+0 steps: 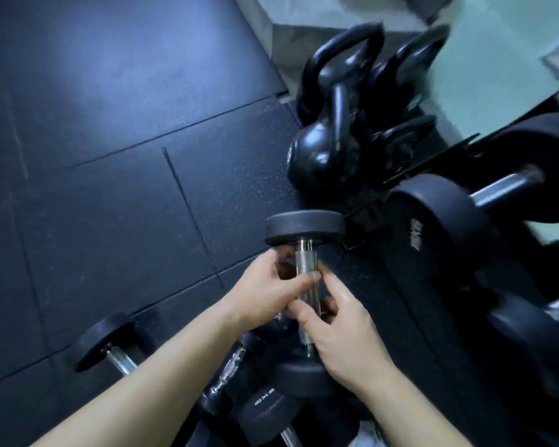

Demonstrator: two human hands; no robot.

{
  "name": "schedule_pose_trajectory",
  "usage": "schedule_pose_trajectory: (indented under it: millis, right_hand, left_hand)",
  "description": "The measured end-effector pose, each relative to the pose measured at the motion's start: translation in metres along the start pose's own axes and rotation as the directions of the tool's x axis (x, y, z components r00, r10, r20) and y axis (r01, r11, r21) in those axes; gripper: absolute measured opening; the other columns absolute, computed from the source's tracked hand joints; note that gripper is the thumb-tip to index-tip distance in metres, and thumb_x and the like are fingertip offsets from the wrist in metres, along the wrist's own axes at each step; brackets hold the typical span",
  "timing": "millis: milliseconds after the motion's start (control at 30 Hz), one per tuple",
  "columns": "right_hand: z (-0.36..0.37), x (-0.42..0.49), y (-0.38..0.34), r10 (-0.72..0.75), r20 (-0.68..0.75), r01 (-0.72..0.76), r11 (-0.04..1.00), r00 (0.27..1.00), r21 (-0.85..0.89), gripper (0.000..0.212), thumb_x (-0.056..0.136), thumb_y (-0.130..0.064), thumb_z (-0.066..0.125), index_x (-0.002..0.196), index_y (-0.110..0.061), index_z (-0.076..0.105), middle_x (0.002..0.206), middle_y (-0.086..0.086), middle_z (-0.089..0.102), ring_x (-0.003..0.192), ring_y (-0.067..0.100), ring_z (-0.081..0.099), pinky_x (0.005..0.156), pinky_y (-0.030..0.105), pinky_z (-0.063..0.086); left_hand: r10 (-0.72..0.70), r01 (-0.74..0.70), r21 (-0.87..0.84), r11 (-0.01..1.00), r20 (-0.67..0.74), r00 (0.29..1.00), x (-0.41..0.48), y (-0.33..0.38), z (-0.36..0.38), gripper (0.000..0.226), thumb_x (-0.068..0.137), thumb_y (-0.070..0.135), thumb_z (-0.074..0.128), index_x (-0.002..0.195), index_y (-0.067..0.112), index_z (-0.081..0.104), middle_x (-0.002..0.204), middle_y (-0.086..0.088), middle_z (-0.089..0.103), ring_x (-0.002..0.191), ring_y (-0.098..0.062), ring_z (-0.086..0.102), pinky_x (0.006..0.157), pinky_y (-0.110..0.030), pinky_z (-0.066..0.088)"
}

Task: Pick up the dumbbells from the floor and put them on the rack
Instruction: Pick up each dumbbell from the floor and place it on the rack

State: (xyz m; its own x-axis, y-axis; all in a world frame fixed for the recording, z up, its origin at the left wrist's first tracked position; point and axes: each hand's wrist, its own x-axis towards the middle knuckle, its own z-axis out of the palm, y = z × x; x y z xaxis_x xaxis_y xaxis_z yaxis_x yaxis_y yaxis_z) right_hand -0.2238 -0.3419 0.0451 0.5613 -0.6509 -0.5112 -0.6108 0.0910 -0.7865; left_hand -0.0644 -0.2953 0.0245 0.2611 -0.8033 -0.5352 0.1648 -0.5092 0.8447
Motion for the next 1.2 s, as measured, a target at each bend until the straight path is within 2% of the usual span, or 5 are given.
schedule_pose_trajectory:
  millis: [233, 400, 700, 1033, 1200]
  right_hand:
    - [-0.120, -0.144, -0.093, 0.083, -0.239, -0.058, 0.992, 0.967, 0.112, 0.077, 0.070, -0.074, 0.067, 0.136, -0.081, 0.030, 0.109, -0.026, 0.077, 0.106, -0.003, 0.072, 0.098, 0.034, 0.056]
    - [-0.225, -0.227, -0.136, 0.102, -0.435, 0.007, 0.970, 0.895, 0.241, 0.058, 0.085, -0.057, 0.074, 0.127, -0.078, 0.040, 0.115, -0.044, 0.067, 0.110, -0.019, 0.063, 0.096, 0.008, 0.048]
    - [-0.391, -0.306, -0.156, 0.175, -0.672, 0.076, 0.942, 0.720, 0.327, 0.093, 0.080, -0.071, 0.062, 0.160, -0.038, 0.031, 0.155, -0.021, 0.048, 0.139, -0.007, 0.043, 0.107, 0.011, 0.035]
    - [-0.516, -0.281, -0.130, 0.241, -0.770, 0.105, 0.924, 0.590, 0.369, 0.070, 0.095, -0.049, 0.068, 0.157, -0.030, 0.042, 0.120, -0.041, 0.053, 0.092, -0.035, 0.046, 0.073, -0.009, 0.033]
    - [-0.546, -0.241, -0.124, 0.262, -0.781, 0.138, 0.905, 0.566, 0.404, 0.083, 0.090, -0.060, 0.067, 0.160, -0.030, 0.035, 0.144, -0.014, 0.058, 0.131, 0.004, 0.058, 0.107, 0.017, 0.044]
  left_hand:
    - [0.081, -0.116, 0.152, 0.982, 0.221, 0.972, -0.082, 0.172, 0.091, 0.047, 0.070, 0.050, 0.079, 0.110, 0.027, 0.072, 0.104, 0.003, 0.081, 0.099, -0.015, 0.078, 0.094, -0.047, 0.062]
    - [0.097, -0.174, 0.129, 0.976, 0.457, 0.884, -0.115, 0.291, 0.189, 0.025, 0.092, 0.016, 0.079, 0.115, 0.017, 0.070, 0.103, -0.015, 0.080, 0.088, -0.021, 0.078, 0.086, -0.053, 0.063]
    - [0.095, -0.217, 0.112, 0.970, 0.647, 0.757, -0.119, 0.415, 0.368, 0.021, 0.094, 0.016, 0.077, 0.114, 0.020, 0.078, 0.107, -0.026, 0.078, 0.084, -0.024, 0.074, 0.083, -0.044, 0.061]
    - [0.010, -0.150, 0.150, 0.977, 0.673, 0.740, -0.063, 0.478, 0.490, 0.027, 0.098, 0.016, 0.071, 0.126, 0.014, 0.074, 0.107, -0.029, 0.071, 0.095, -0.033, 0.063, 0.095, -0.046, 0.058]
    - [0.005, -0.167, 0.189, 0.968, 0.649, 0.760, -0.019, 0.493, 0.511, 0.031, 0.096, 0.019, 0.074, 0.127, 0.020, 0.074, 0.102, -0.020, 0.069, 0.091, -0.029, 0.062, 0.081, -0.035, 0.058]
